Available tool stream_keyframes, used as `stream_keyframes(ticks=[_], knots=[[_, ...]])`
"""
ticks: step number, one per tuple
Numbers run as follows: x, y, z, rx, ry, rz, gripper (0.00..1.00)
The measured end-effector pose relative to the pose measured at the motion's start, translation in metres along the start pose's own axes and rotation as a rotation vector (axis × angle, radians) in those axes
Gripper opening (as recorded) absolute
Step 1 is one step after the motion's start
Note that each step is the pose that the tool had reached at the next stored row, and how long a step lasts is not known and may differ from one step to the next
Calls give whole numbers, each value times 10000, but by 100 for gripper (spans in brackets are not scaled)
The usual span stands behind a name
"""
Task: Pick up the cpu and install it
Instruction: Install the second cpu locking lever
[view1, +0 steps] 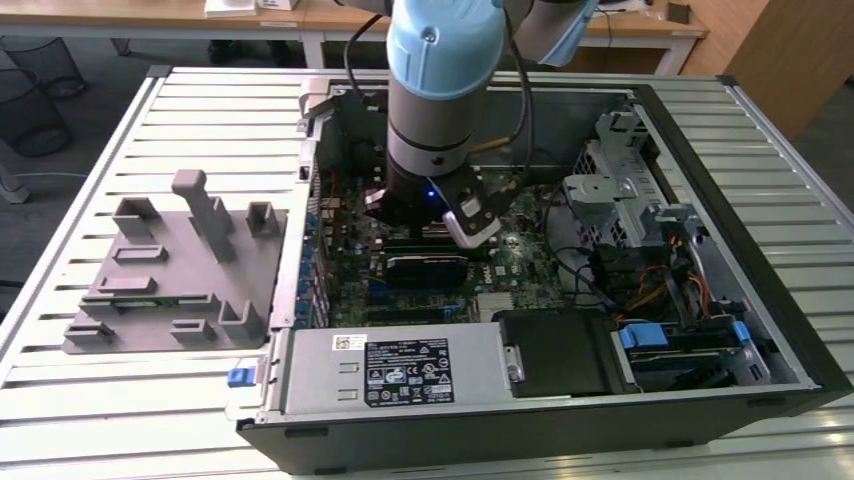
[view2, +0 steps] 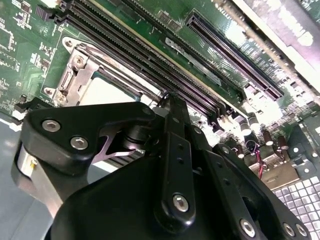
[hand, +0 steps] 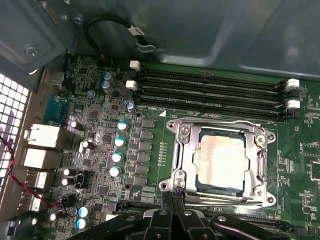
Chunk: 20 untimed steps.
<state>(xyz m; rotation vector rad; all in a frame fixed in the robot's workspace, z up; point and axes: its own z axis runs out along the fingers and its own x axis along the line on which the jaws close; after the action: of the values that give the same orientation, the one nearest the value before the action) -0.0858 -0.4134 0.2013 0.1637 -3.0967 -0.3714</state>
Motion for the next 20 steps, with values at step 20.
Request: stream_keyframes(ticks=[20], knots=[[35,-59,76,-529,-50,-16,11]])
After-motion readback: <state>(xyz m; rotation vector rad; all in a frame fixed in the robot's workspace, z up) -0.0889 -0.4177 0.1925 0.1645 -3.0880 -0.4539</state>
